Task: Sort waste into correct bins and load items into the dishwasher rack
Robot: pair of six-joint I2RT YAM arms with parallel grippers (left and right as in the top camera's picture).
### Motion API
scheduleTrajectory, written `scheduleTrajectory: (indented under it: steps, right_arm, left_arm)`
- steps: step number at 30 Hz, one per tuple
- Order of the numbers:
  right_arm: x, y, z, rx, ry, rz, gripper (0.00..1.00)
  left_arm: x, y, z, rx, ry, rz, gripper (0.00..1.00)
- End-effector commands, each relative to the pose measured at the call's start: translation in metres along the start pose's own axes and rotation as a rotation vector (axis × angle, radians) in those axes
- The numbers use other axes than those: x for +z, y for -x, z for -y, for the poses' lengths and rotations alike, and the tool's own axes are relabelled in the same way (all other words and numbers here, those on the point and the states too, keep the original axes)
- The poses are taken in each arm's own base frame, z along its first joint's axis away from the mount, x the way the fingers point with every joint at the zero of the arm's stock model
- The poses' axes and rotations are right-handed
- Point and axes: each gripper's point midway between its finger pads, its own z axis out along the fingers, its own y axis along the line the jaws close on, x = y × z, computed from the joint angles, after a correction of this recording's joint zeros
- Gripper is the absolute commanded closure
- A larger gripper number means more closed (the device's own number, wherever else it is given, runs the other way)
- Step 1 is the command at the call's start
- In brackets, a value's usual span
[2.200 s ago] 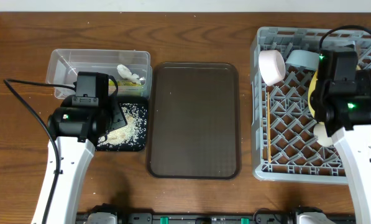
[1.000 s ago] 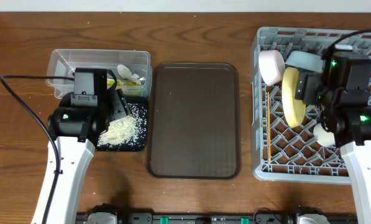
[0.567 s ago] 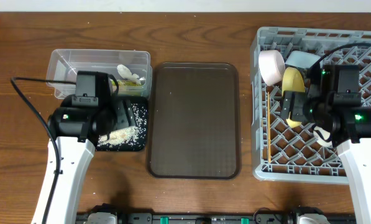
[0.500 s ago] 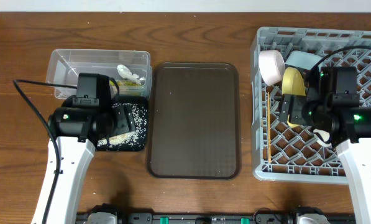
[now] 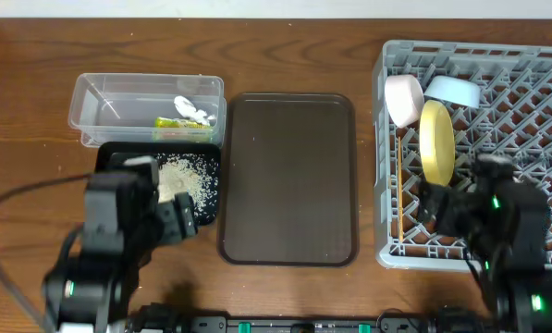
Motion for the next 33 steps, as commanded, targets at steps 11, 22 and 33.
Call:
scheduleTrajectory:
  steps: [11,22,33]
  right_arm:
    - [-0.032,-0.008,0.011,0.021,-0.025,0.118,0.01]
    - [-0.031,-0.039,0.019,0.022,-0.058,-0.009,0.01]
    - [-0.032,-0.057,0.023,0.022,-0.076,-0.079,0.01]
  left_arm:
    - [-0.022,-0.001,0.001,0.011,-0.041,0.155,0.09]
    - [-0.022,-0.001,0.001,0.011,-0.041,0.155,0.09]
    - [-0.022,-0.001,0.001,0.011,-0.041,0.155,0.09]
